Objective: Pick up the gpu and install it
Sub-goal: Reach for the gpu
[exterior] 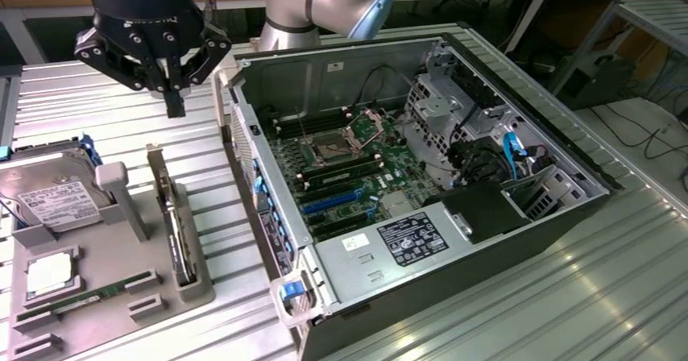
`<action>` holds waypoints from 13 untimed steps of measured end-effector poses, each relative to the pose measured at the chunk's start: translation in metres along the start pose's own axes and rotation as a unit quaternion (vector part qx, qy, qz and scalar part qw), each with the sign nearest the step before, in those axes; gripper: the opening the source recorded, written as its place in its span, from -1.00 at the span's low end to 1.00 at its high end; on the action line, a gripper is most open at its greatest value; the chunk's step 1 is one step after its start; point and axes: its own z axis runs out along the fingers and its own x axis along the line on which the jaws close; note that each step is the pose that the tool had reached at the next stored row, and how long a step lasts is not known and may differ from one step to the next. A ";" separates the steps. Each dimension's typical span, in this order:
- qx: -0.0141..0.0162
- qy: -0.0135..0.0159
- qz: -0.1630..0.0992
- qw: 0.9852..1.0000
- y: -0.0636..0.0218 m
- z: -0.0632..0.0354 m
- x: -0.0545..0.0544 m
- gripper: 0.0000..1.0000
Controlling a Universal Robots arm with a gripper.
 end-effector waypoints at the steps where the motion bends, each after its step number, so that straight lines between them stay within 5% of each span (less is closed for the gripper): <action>1: 0.000 0.000 0.000 1.000 -0.0001 0.0000 0.002 -0.79; 13: 0.000 0.001 0.000 1.000 -0.0015 -0.0002 0.020 -0.79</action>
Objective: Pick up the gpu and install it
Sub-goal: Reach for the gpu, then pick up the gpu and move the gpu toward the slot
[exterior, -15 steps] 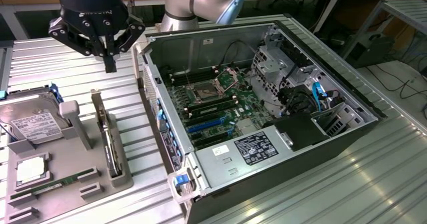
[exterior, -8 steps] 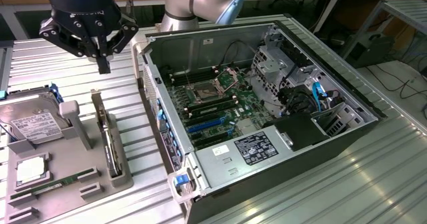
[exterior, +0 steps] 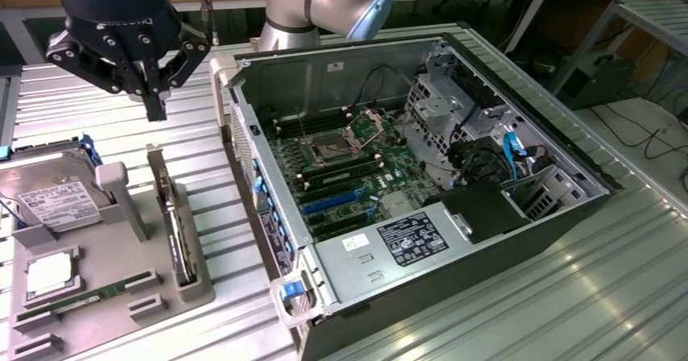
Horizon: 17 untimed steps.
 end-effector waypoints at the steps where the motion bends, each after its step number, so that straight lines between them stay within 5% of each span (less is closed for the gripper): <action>1: 0.000 0.000 0.000 1.000 -0.0001 0.0000 0.001 -0.79; 17: 0.000 0.000 0.000 1.000 -0.0004 0.0000 0.005 -0.79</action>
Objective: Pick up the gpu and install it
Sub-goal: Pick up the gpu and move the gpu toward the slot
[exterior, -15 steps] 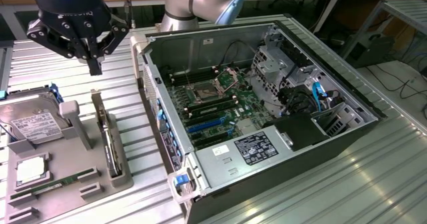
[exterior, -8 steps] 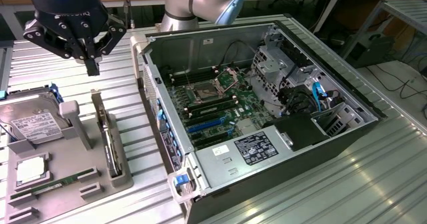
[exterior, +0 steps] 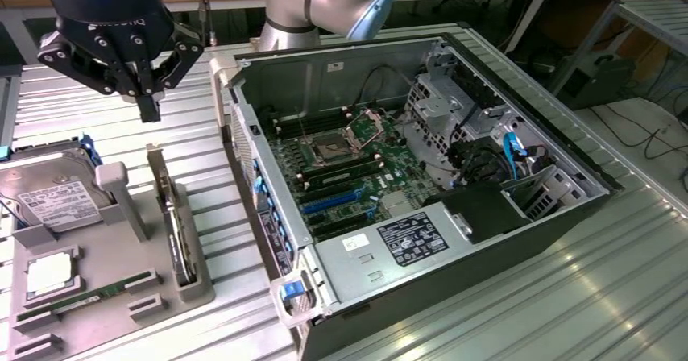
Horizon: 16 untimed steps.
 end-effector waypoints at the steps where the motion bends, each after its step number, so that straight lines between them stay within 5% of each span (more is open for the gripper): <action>1: 0.000 0.000 0.000 1.000 0.0000 0.0000 0.000 -0.79; 3: 0.000 0.000 0.000 1.000 0.0000 0.0000 0.000 -0.66; 7: 0.000 0.000 0.000 1.000 0.0000 0.0000 0.000 0.07; 11: 0.000 0.000 -0.001 1.000 0.0000 0.0000 0.000 0.44; 16: 0.000 0.001 -0.026 1.000 -0.0022 0.0002 0.000 0.56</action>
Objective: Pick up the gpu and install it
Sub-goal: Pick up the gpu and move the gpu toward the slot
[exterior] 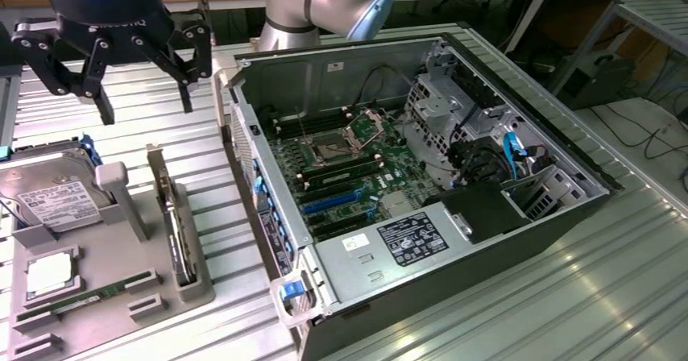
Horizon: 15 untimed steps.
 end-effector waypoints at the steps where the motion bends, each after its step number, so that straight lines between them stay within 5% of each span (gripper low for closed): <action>1: 0.000 0.000 -0.002 1.000 -0.0018 0.0000 0.000 0.56; 15: 0.000 0.004 -0.020 1.000 -0.0468 0.0155 -0.001 0.56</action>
